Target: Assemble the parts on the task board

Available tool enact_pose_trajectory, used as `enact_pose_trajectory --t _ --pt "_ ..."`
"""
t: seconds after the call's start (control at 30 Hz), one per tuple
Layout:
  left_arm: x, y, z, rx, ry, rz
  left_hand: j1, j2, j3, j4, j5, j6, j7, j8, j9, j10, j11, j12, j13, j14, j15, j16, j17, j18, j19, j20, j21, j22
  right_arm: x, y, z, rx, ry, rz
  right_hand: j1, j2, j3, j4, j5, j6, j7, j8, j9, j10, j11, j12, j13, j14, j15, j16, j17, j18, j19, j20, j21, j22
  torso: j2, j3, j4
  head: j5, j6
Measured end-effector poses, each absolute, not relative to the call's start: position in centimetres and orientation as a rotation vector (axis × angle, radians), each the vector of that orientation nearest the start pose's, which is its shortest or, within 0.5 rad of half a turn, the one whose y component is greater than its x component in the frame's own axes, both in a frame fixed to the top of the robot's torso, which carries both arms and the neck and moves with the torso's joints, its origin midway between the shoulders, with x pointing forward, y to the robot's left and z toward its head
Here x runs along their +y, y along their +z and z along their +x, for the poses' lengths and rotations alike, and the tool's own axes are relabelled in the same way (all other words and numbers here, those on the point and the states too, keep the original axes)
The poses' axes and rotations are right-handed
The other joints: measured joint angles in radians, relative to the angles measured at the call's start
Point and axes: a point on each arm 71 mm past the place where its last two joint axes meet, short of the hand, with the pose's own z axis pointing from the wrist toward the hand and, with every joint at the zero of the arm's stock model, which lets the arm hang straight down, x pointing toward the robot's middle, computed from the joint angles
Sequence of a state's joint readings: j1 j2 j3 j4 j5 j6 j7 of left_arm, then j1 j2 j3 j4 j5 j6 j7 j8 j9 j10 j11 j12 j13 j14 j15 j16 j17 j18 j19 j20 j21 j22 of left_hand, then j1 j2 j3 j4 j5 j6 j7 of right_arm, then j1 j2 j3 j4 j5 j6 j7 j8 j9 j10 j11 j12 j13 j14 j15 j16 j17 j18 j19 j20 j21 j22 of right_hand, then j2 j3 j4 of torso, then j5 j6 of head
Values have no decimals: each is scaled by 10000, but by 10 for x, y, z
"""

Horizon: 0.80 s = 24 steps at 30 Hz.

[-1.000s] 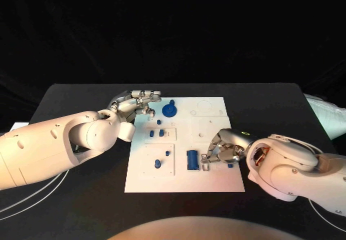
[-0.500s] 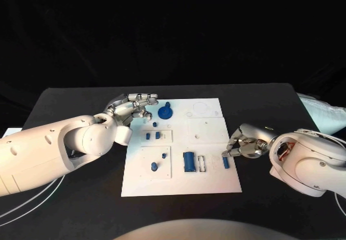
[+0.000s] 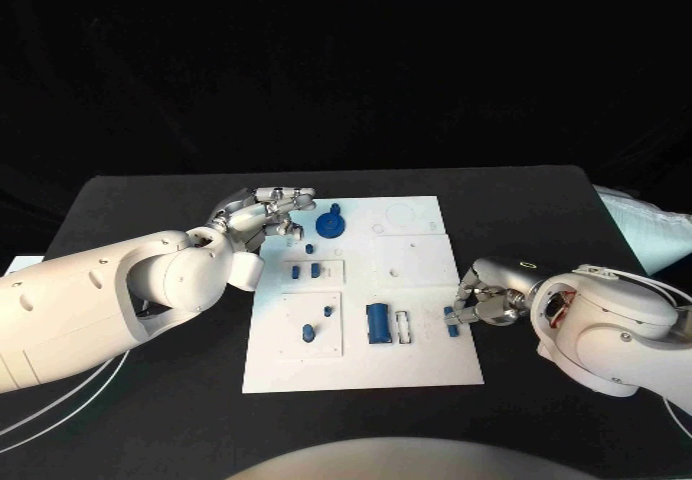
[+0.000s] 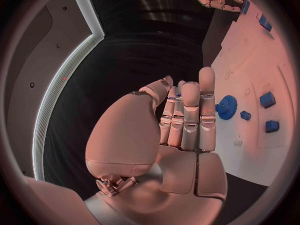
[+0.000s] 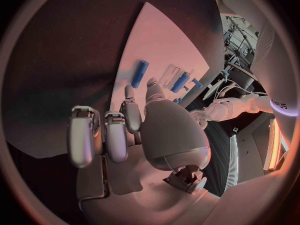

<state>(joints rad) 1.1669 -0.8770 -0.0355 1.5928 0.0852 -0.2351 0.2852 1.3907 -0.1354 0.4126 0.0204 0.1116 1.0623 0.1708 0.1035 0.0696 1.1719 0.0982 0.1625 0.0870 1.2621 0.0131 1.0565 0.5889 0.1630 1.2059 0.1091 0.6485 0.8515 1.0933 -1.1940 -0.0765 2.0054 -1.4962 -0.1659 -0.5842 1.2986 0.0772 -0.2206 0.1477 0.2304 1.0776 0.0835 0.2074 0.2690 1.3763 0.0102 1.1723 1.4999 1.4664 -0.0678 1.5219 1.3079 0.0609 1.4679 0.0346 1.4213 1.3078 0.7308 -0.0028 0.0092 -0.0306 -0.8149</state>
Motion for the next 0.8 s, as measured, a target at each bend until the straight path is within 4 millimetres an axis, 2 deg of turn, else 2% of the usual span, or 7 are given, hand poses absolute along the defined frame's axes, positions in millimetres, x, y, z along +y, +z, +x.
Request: enact_pose_trajectory --t 0.27,0.33,0.53,0.8 --pt "202 -196 469 15644 -16047 -12834 0 0 0 0 0 0 0 0 0 0 0 0 0 -1 0 0 1 -1 0 0 0 1 -239 -218 364 20354 2953 -352 2 2 8 -8 57 32 -32 0 15 13 -13 0 -9 0 0 0 -1 -1 0 0 0 -10 -2 -1 3 9 -32" --pt "202 -196 469 15648 -16049 -12835 0 0 0 0 0 0 -1 0 0 0 0 0 0 -1 0 0 1 -1 0 0 0 1 -236 -220 364 20366 2949 -510 137 -51 121 -153 57 71 -71 -11 38 47 -47 -13 -12 0 0 0 -1 1 0 0 0 -5 -2 -2 4 17 -33" --pt "202 -196 469 15654 -16052 -12837 0 0 0 0 0 0 -1 0 0 1 -1 0 0 -1 0 0 2 -1 0 0 0 1 -229 -221 364 20255 2837 -1141 833 -233 443 -744 -894 144 -67 -105 75 56 -56 2 120 4 6 0 -2 0 0 0 -1 3 -5 -6 7 40 -59" --pt "202 -196 469 15663 -16044 -12845 0 0 0 0 0 1 -1 0 0 1 -1 0 -1 -1 1 0 2 0 0 0 1 2 -216 -222 365 19847 2583 -2367 1143 -392 706 -1092 -1085 234 -46 -142 97 56 -55 -49 174 3 40 0 -3 1 0 -1 42 2 -10 -7 11 60 -74"
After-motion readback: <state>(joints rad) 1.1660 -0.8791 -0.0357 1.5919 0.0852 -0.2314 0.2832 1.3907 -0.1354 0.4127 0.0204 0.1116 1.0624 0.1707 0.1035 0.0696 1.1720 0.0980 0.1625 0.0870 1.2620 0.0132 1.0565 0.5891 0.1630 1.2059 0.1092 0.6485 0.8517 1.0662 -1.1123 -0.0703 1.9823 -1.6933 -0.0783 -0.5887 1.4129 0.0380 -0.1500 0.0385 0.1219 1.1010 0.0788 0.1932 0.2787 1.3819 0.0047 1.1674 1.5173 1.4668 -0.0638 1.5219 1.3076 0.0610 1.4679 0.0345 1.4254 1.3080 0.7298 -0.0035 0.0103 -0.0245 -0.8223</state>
